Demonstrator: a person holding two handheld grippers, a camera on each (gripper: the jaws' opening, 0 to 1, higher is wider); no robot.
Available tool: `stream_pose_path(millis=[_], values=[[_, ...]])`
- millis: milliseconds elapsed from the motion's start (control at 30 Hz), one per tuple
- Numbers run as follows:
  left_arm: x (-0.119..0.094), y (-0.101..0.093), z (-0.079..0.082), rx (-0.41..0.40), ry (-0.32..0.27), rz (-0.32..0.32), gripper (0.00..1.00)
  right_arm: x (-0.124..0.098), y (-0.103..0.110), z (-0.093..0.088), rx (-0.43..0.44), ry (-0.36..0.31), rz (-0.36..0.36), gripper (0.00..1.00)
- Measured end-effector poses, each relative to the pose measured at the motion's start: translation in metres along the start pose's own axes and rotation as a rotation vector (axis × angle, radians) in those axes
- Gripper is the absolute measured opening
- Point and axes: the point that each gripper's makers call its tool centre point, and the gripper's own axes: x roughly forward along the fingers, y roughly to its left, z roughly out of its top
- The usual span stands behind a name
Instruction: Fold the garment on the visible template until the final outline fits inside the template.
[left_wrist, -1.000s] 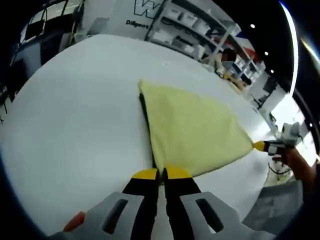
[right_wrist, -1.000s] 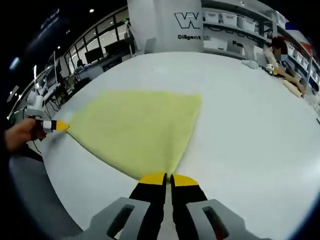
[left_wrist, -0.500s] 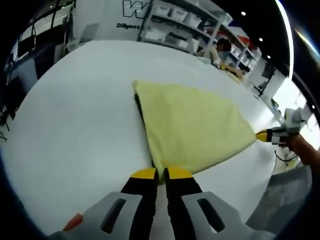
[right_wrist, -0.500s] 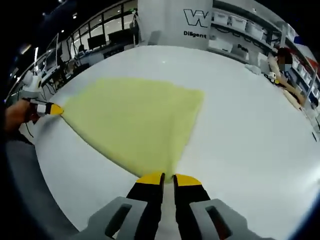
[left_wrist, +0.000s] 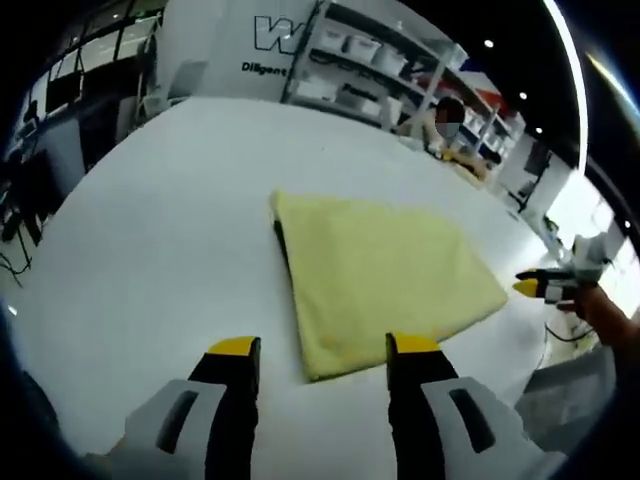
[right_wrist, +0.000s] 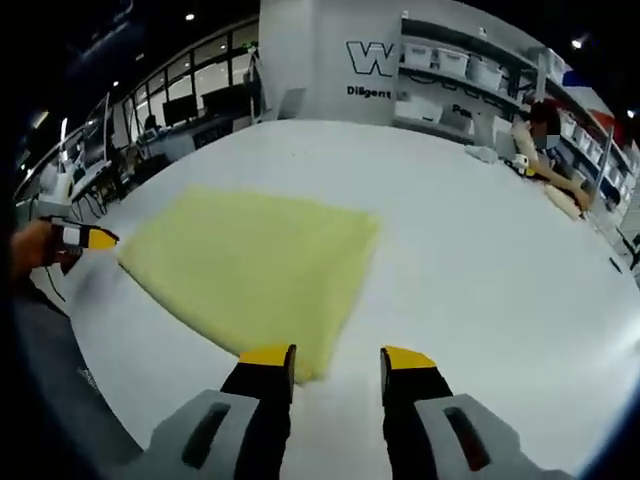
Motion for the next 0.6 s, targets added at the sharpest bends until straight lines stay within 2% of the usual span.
stream_pose_path(millis=[100,133,267,367,500,600], values=[[-0.007,-0.006,0.006,0.005,-0.032,-0.017,0.57,-0.010,0.008,0.011,-0.004,-0.043,0.006,0.45],[-0.010,-0.010,0.009,0.013,-0.050,-0.029,0.59,-0.014,0.015,0.020,0.002,-0.080,0.032,0.48],[-0.021,-0.021,0.014,0.038,-0.085,-0.049,0.68,-0.025,0.035,0.032,0.004,-0.120,0.091,0.61],[-0.030,-0.031,0.017,0.066,-0.115,-0.067,0.72,-0.032,0.047,0.039,0.016,-0.144,0.120,0.66],[-0.042,-0.043,0.019,0.094,-0.136,-0.080,0.81,-0.043,0.067,0.043,0.011,-0.170,0.148,0.72],[-0.056,-0.061,0.018,0.112,-0.165,-0.120,0.84,-0.050,0.084,0.039,-0.007,-0.169,0.173,0.75]])
